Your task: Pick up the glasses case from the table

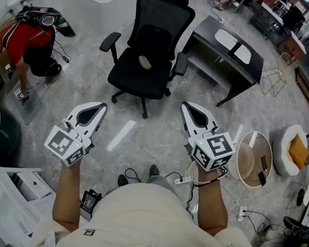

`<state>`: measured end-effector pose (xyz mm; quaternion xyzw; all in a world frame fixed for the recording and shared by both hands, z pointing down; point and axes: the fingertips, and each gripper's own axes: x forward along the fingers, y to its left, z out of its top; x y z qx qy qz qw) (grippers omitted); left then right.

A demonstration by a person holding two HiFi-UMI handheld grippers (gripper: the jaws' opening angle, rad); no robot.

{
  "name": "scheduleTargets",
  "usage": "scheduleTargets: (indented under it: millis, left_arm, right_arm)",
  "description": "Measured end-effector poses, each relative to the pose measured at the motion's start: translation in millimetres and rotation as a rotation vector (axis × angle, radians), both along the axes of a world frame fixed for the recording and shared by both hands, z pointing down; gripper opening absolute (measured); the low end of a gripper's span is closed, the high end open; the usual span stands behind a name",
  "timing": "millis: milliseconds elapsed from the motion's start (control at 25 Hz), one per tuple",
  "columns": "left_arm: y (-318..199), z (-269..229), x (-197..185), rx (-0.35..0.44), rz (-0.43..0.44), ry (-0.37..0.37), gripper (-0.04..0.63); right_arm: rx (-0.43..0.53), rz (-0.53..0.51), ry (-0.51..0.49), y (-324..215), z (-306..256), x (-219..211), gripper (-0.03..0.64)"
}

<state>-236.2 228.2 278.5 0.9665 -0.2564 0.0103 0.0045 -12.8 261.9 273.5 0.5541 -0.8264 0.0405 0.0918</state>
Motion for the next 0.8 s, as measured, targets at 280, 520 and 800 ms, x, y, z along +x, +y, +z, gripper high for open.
scheduleTargets:
  millis: [280,520,800]
  left_arm:
    - [2.8,3.8,0.2,-0.007,0.014,0.003,0.014]
    - [6.5,8.1,-4.6,-0.012,0.023,0.008,0.014]
    - [9.0,13.1,-11.1,-0.016,0.038,0.023,0.014]
  right_arm:
    - [-0.004,0.005,0.001,1.5,1.2,-1.9,0.023]
    - [-0.009,0.013,-0.003,7.3,3.5,-7.5,0.023]
    - [-0.013,0.013,-0.037,10.7,6.3,-18.9,0.025]
